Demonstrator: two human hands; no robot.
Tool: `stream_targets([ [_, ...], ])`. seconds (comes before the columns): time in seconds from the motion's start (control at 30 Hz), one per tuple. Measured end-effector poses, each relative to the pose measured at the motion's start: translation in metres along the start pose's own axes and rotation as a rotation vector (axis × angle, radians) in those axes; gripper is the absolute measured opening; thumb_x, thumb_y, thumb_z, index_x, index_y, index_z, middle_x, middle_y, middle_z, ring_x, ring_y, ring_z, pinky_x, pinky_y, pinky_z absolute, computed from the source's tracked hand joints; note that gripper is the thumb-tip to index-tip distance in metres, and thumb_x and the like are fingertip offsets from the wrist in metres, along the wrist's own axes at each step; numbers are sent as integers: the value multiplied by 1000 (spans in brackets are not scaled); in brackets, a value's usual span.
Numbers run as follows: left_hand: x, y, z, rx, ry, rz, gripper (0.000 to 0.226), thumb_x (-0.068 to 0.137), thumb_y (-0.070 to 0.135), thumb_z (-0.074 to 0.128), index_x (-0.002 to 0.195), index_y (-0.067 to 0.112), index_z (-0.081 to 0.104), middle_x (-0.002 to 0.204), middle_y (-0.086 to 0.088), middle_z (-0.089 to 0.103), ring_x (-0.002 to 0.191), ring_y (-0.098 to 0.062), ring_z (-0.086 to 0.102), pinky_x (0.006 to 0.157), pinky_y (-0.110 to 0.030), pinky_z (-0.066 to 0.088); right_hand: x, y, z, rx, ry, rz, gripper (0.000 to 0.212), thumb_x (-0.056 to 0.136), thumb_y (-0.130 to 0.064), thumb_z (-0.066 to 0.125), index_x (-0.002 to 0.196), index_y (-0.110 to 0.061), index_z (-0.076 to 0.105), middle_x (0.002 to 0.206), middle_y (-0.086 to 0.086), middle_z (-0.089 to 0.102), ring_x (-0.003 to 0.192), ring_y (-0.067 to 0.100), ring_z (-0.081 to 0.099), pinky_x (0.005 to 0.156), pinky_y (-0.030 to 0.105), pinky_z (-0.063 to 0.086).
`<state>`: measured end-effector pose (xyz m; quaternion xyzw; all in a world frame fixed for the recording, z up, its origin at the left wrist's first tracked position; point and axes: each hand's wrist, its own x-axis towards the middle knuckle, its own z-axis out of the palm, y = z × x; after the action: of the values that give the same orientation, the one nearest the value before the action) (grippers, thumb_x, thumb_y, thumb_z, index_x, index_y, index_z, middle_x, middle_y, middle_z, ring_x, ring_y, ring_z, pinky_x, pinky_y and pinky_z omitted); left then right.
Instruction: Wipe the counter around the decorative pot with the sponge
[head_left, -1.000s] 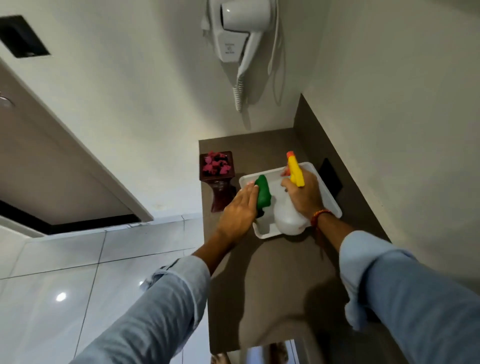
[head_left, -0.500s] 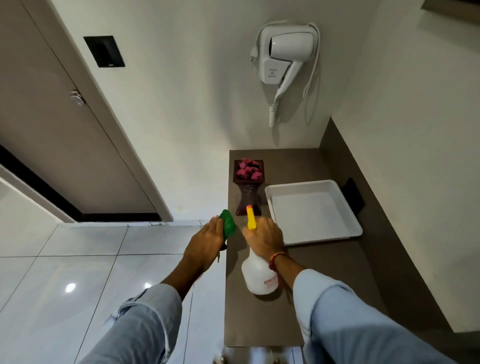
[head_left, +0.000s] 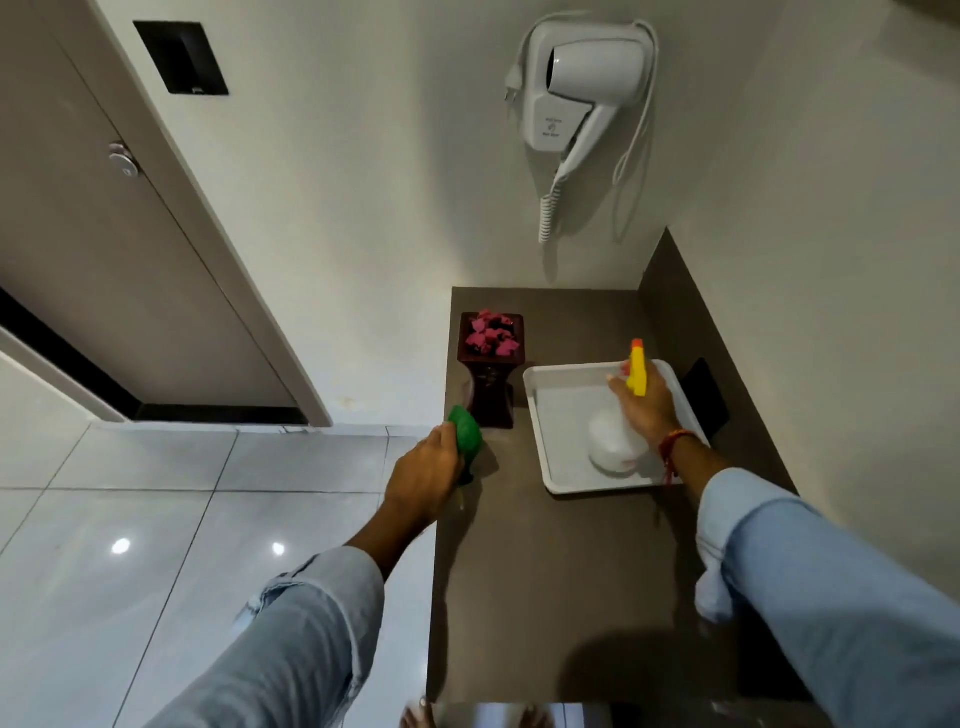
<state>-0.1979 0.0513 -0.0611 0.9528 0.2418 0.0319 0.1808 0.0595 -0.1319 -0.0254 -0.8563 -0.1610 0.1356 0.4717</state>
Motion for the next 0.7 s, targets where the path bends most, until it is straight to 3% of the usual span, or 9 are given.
stream_targets([
  [0.13, 11, 13, 12, -126, 0, -89, 34, 108, 34, 40, 133, 11, 43, 116, -11, 68, 93, -27, 70, 82, -38, 60, 15, 25, -9, 66, 26, 45, 67, 96, -22, 56, 153, -20, 22, 144, 15, 48, 131, 31, 48, 111, 40, 37],
  [0.23, 16, 20, 20, -172, 12, -115, 32, 109, 33, 37, 132, 12, 43, 110, -11, 70, 87, -26, 71, 76, -35, 60, 21, 32, -15, 111, 73, 84, 67, 91, -23, 64, 149, -15, 31, 134, 17, 53, 124, 34, 53, 107, 43, 42],
  [0.4, 28, 23, 24, -349, 122, -226, 25, 109, 29, 39, 128, 14, 48, 110, -9, 70, 91, -25, 71, 80, -36, 61, 1, 42, -13, 90, 81, 148, 66, 82, -31, 74, 137, -13, 42, 130, 11, 58, 117, 30, 56, 94, 35, 44],
  [0.5, 33, 19, 22, -451, 177, -309, 23, 109, 27, 41, 122, 11, 50, 106, -9, 70, 90, -25, 70, 80, -35, 62, -24, 47, 3, -110, 212, 386, 90, 74, -39, 80, 143, -6, 33, 142, 20, 48, 127, 40, 49, 104, 49, 44],
  [0.57, 37, 21, 20, -525, 197, -383, 21, 109, 25, 42, 122, 11, 50, 106, -9, 69, 92, -27, 70, 81, -37, 62, -49, 40, 27, -190, 200, 541, 87, 76, -34, 78, 142, 1, 34, 143, 26, 44, 127, 45, 47, 105, 54, 42],
  [0.63, 43, 26, 21, -655, 220, -483, 21, 109, 22, 42, 124, 9, 49, 109, -10, 69, 97, -29, 69, 79, -35, 62, -67, 16, 55, -138, 38, 371, 66, 83, -31, 71, 137, -2, 44, 137, 24, 52, 121, 39, 54, 102, 49, 47],
  [0.7, 51, 37, 16, -779, 252, -568, 22, 109, 19, 41, 127, 9, 48, 110, -8, 65, 102, -29, 67, 67, -21, 55, -55, -22, 66, -231, -96, -31, 61, 92, -37, 59, 144, -12, 38, 146, 15, 46, 131, 28, 47, 106, 40, 43],
])
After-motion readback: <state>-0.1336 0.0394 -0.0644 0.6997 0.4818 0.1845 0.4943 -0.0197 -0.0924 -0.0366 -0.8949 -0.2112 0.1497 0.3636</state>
